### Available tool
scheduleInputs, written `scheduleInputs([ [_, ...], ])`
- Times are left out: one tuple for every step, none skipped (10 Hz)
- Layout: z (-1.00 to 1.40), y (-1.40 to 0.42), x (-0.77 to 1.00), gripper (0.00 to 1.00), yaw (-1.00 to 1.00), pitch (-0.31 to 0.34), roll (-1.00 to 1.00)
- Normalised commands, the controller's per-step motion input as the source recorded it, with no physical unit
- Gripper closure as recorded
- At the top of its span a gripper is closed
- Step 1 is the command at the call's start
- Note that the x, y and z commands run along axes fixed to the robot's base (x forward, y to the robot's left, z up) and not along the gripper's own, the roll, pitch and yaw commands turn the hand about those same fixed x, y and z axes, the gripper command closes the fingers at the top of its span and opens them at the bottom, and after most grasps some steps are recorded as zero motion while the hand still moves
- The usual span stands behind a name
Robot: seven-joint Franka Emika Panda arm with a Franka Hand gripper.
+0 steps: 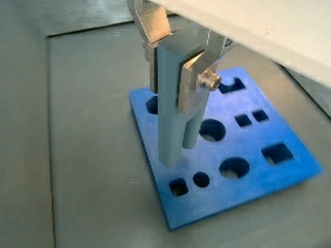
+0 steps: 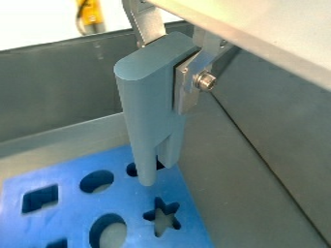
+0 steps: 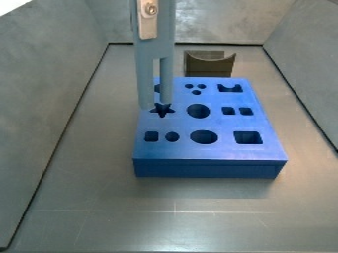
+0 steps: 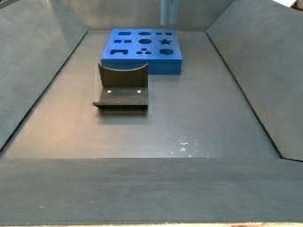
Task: Pick up the square-circle object. Move up. Rotate the square-circle object. Place the square-circle object on the fixture. Regrasp the square-circle object. Move to above the board. Insert the square-circle object.
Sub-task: Insert the square-circle object.
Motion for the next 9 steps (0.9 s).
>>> scheduleInputs([
  [-0.21,-0.14,0.0,1.0,-0.99,-0.011,-0.06],
  [-0.31,-0.14,0.0,1.0,-1.0,0.0,0.0],
  [-0.34,-0.13,0.0,1.0,-1.0,0.0,0.0],
  [-0.23,-0.28,0.02,1.0,-0.92,0.0,0.0],
  [-0.28,-0.35,0.18,1.0,-0.75,0.0,0.05],
  [-0.36,-0.35,0.32,1.0,-0.63,0.0,0.22],
  [-0.27,-0.27,0.27,1.0,-0.67,0.0,0.26],
  [-0.09,-0.12,0.25,1.0,-0.6,0.029,0.31],
  [0.0,-0.1,0.25,1.0,-0.23,0.02,0.36],
])
